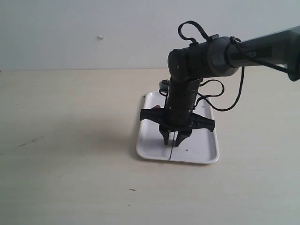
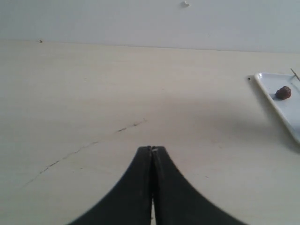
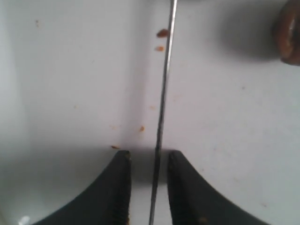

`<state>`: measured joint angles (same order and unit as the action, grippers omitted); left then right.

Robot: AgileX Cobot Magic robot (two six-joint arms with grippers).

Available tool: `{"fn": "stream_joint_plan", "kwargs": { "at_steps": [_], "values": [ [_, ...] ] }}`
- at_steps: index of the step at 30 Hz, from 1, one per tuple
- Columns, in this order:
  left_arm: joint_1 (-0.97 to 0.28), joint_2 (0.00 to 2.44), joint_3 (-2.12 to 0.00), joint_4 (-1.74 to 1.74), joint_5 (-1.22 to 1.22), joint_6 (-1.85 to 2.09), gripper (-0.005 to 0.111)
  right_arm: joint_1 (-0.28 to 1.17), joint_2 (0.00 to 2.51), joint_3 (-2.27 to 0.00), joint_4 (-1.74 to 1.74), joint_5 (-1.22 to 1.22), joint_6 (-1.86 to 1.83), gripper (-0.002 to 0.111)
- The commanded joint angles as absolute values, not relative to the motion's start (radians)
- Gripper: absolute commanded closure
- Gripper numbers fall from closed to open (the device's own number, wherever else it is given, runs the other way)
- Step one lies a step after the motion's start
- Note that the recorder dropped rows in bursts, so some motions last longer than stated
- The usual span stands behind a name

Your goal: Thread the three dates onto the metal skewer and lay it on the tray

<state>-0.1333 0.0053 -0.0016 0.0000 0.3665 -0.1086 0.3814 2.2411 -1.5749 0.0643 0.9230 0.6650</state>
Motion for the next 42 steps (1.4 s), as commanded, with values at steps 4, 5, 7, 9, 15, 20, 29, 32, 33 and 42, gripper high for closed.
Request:
{"fn": "stream_joint_plan", "kwargs": {
  "at_steps": [4,5,7,9,15,20,29,32,33,42],
  "values": [
    [-0.133,0.000,0.000,0.000,0.356,-0.108,0.107,0.383,2.258,-1.575,0.072,0.909,0.665,0.108],
    [-0.133,0.000,0.000,0.000,0.356,-0.108,0.107,0.383,2.258,-1.575,0.070,0.906,0.665,0.108],
    [-0.133,0.000,0.000,0.000,0.356,-0.108,0.107,0.383,2.256,-1.575,0.070,0.886,0.665,0.108],
    [-0.133,0.000,0.000,0.000,0.355,-0.108,0.107,0.383,2.245,-1.575,0.063,0.866,0.665,0.108],
    [-0.133,0.000,0.000,0.000,0.355,-0.110,0.107,0.381,2.143,-1.575,-0.038,0.834,0.689,0.108],
    [-0.133,0.000,0.000,0.000,0.355,-0.110,0.107,0.345,1.995,-1.575,-0.109,0.823,0.562,0.108],
    [-0.133,0.000,0.000,0.000,0.355,-0.110,0.107,0.255,1.769,-1.575,-0.090,1.221,-0.422,0.108],
    [-0.133,0.000,0.000,0.000,0.356,-0.108,0.107,0.187,1.742,-1.551,-0.113,1.221,-0.501,0.108],
    [-0.133,0.000,0.000,0.000,0.356,-0.108,0.107,0.160,1.747,-1.551,-0.111,1.221,-0.519,0.108],
    [-0.133,0.000,0.000,0.025,0.074,-0.093,0.107,-0.067,1.816,-1.469,0.000,1.076,-0.522,0.108]
  ]
}}
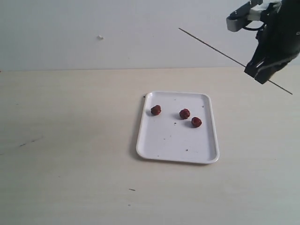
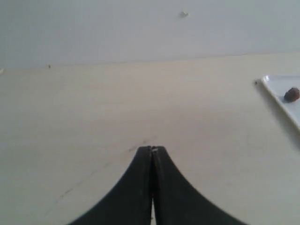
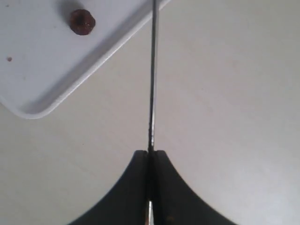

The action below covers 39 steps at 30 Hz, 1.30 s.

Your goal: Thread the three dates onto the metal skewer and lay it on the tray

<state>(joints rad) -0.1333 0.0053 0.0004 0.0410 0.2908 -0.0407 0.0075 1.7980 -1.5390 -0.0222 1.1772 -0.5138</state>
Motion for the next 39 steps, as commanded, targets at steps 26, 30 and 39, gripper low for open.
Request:
{"fn": "stream_joint_plan", "kwargs": {
  "at_steps": [26,30,39],
  "values": [
    [-0.271,1.649,-1.257,0.181,0.338,0.297,0.107,-0.135,1.810,-1.425,0.125,0.925,-0.580,0.108],
    [-0.425,1.896,-1.427,0.170,0.667,0.886,0.107,-0.135,1.810,-1.425,0.125,0.925,-0.582,0.108],
    [-0.627,2.278,-1.871,0.146,0.904,1.200,0.107,-0.135,1.810,-1.425,0.141,0.914,-0.601,0.108]
  ]
}}
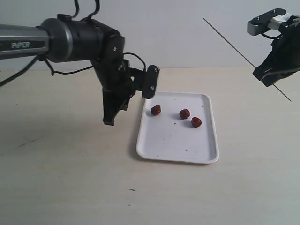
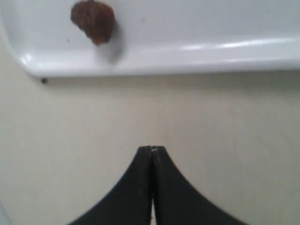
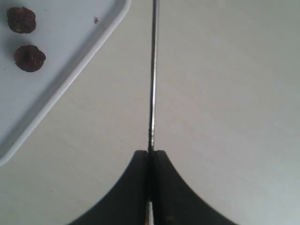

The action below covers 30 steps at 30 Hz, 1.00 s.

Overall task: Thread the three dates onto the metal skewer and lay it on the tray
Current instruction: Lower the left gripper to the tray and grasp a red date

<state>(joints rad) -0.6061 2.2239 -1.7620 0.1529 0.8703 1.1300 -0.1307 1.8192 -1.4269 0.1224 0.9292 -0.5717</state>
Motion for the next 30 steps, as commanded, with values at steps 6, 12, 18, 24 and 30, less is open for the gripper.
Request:
{"fn": "stream_joint_plan", "kwargs": {
  "at_steps": [6,12,18,24,30],
  "values": [
    [-0.629,2.368,-2.024,0.086,0.870,1.400,0.098,-0.135,1.810,-1.425,0.242,0.908,-0.717,0.108],
    [-0.629,2.431,-2.056,0.081,0.828,1.537,0.079,-0.135,1.810,-1.425,0.245,0.910,-0.725,0.108],
    [-0.633,2.457,-2.058,0.078,0.754,1.595,0.073,-0.135,1.810,-1.425,0.255,0.906,-0.739,0.108],
    [-0.658,2.486,-2.058,0.078,0.715,1.658,0.063,-0.135,1.810,-1.425,0.255,0.902,-0.739,0.108],
    [-0.686,2.491,-2.058,0.083,0.708,1.702,0.062,-0.135,1.810,-1.425,0.255,0.902,-0.739,0.108]
  ]
}}
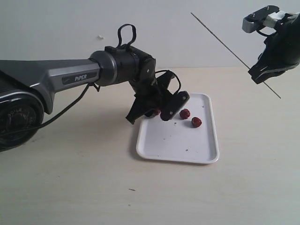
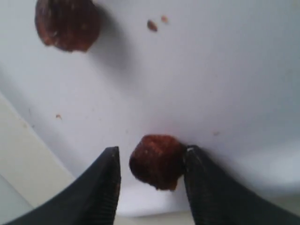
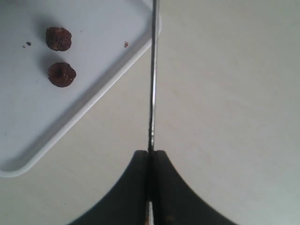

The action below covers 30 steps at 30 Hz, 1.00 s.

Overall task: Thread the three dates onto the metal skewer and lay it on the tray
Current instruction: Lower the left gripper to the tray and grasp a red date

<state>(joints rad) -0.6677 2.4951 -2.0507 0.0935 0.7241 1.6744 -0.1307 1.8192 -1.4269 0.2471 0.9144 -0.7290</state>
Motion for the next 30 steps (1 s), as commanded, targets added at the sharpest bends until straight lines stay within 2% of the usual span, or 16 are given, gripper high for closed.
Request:
{"fn": "stream_joint_plan", "kwargs": {
  "at_steps": [1,30],
  "values": [
    [-0.688,2.491,-2.058,0.088,0.708,1.705,0.062,-0.135,1.810,-1.425,0.255,0.902,-0.739,0.108],
    [-0.686,2.529,-2.058,0.101,0.708,1.664,0.062,-0.135,1.810,-1.425,0.257,0.890,-0.739,0.108]
  ]
}}
